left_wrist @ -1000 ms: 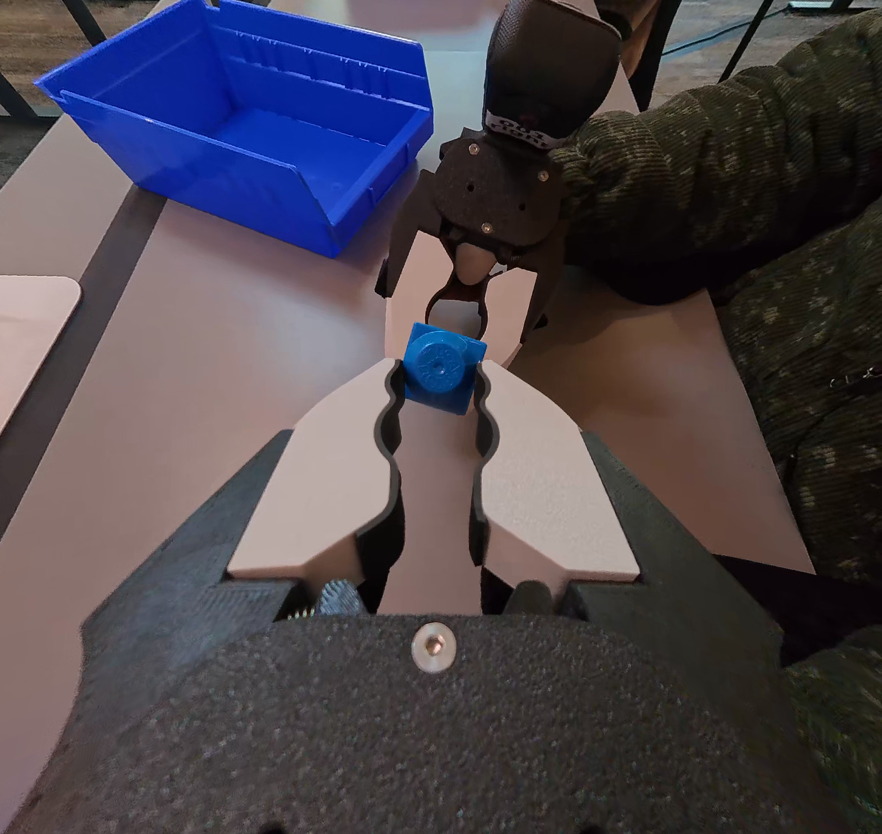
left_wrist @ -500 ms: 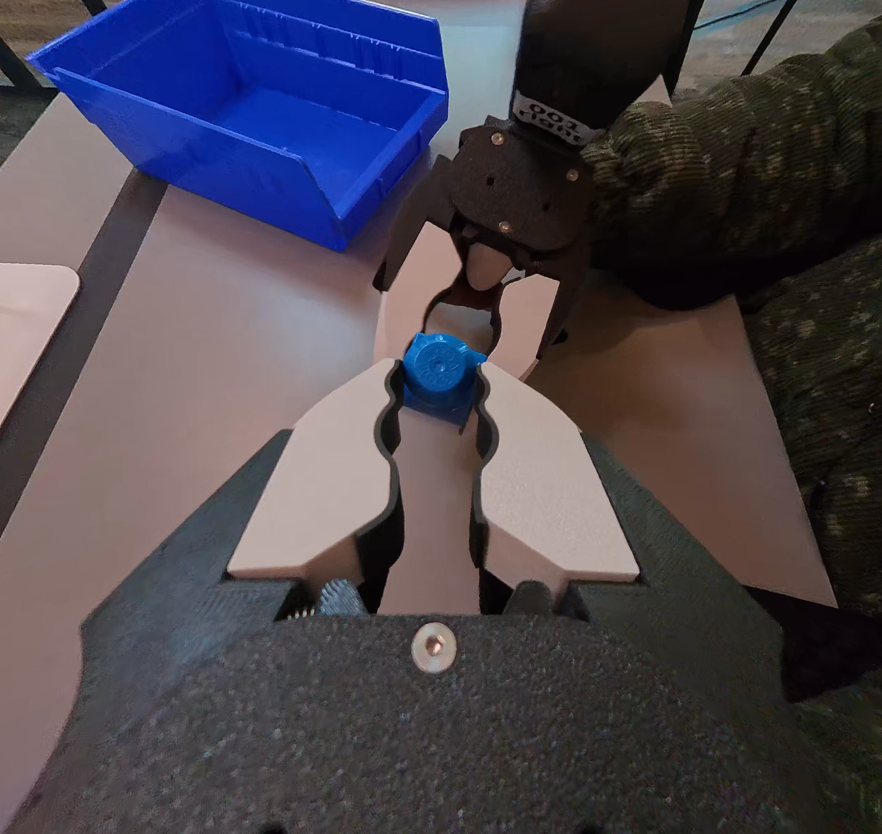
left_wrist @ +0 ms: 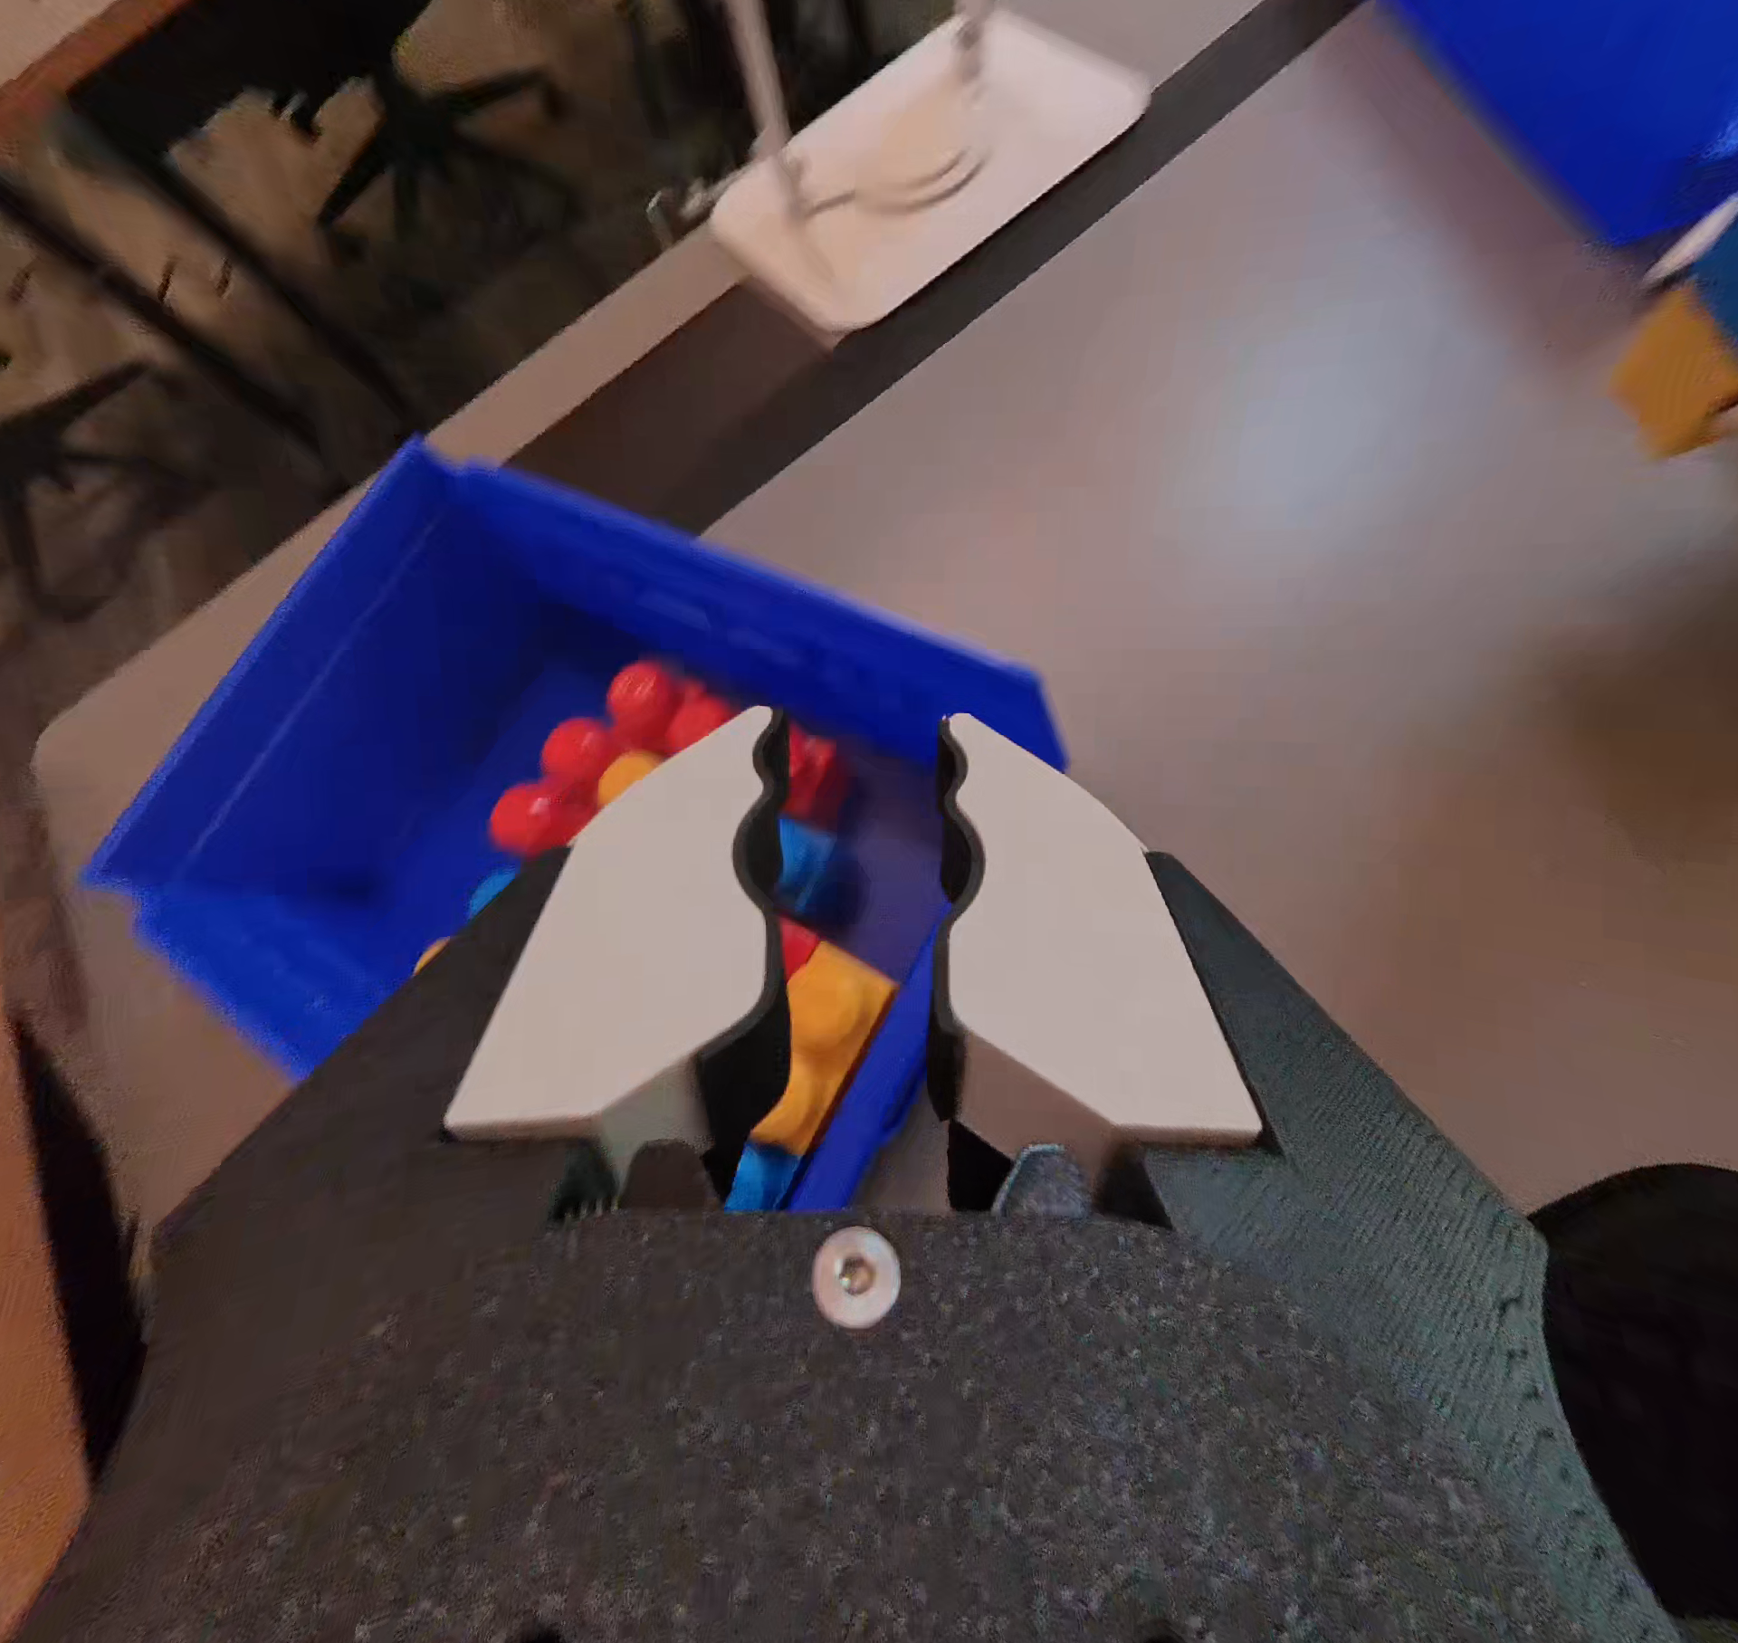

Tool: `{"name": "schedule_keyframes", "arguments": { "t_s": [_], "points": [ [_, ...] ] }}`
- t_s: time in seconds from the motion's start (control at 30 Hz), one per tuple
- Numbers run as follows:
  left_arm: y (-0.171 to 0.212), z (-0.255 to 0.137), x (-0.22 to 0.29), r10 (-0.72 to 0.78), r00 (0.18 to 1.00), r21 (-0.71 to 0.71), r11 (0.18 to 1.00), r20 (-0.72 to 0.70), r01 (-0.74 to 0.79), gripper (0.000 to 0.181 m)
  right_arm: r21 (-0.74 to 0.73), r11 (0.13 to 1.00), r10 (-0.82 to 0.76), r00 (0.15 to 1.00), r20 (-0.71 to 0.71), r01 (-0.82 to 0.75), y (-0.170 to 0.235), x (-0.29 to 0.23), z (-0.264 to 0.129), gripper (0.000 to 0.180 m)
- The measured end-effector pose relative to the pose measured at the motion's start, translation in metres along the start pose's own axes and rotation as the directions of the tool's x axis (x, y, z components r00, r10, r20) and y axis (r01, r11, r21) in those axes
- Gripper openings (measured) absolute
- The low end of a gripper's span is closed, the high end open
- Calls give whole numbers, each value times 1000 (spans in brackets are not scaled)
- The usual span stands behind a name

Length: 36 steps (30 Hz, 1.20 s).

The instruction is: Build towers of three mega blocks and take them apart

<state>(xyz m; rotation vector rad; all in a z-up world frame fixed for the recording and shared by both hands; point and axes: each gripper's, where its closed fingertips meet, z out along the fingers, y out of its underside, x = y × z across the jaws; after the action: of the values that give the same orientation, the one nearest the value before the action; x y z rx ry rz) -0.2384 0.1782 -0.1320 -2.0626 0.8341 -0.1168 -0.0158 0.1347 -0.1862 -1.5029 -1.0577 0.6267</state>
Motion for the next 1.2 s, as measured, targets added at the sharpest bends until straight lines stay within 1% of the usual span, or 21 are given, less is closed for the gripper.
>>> {"name": "schedule_keyframes", "arguments": {
  "t_s": [0.07, 0.13, 0.2, 0.27, 0.33, 0.43, 0.47, 0.5, 0.53, 0.57, 0.63, 0.7, 0.8, 0.9, 1.0, 1.07, 1.13, 1.2],
  "points": [
    [25, -2, -18, -49, 997, -86, 995, 56, 54, 29, 6, 1000, 13, 999, -39, -13, 0, 7, -1, 37],
    [52, 5, -18, -99, 995, -200, 975, 21, 101, 33, -1, 1000, 24, 997, -72, -24, 3, 13, 0, 37],
    [81, 14, -17, -103, 995, -339, 935, 11, 101, 36, -19, 999, 34, 996, -82, -36, 8, 15, 2, 37],
    [98, 22, -12, -127, 992, -427, 898, -12, 110, 38, -40, 999, 33, 996, -85, -36, 14, 16, 4, 37],
    [108, 29, -8, -147, 988, -469, 876, -38, 112, 38, -58, 998, 26, 996, -83, -31, 17, 15, 5, 37],
    [126, 37, -8, -158, 987, -533, 838, -37, 115, 39, -74, 997, 19, 998, -65, -23, 19, 11, 7, 37],
    [121, 39, -9, -179, 983, -505, 852, -33, 138, 35, -79, 997, 15, 998, -59, -20, 19, 10, 8, 37],
    [125, 40, -11, -170, 985, -522, 843, -22, 133, 30, -86, 996, 13, 999, -48, -18, 20, 8, 9, 37],
    [133, 40, -14, -147, 989, -553, 825, -9, 118, 29, -93, 996, 12, 999, -42, -15, 21, 6, 9, 37],
    [134, 41, -17, -132, 991, -555, 824, 6, 113, 29, -95, 995, 8, 999, -41, -12, 22, 6, 10, 37],
    [132, 43, -17, -149, 989, -547, 827, 9, 129, 29, -99, 995, 5, 999, -34, -9, 22, 4, 10, 37],
    [131, 44, -17, -123, 992, -550, 828, 6, 106, 29, -98, 995, 5, 999, -33, -8, 22, 4, 10, 37],
    [123, 49, -14, -84, 996, -525, 849, -25, 58, 28, -98, 995, 5, 999, -32, -8, 22, 4, 11, 37],
    [106, 42, -26, -95, 995, -453, 885, 38, 102, 28, -99, 995, -2, 1000, -22, 0, 22, 2, 10, 37],
    [79, 23, -29, -63, 995, -362, 928, 73, 85, 28, -84, 996, -1, 1000, 21, 2, 20, -6, 11, 36],
    [49, 10, -22, -35, 997, -257, 965, 74, 53, 28, -66, 998, 2, 999, 35, 0, 15, -9, 11, 36],
    [10, -5, -6, -10, 999, -101, 995, 34, 14, 28, -33, 999, -8, 1000, 25, 9, 7, -8, 8, 36],
    [-34, -21, 29, 36, 993, 108, 994, -116, -23, 29, 3, 1000, -6, 999, 33, 6, -2, -10, 5, 36]
  ]
}}
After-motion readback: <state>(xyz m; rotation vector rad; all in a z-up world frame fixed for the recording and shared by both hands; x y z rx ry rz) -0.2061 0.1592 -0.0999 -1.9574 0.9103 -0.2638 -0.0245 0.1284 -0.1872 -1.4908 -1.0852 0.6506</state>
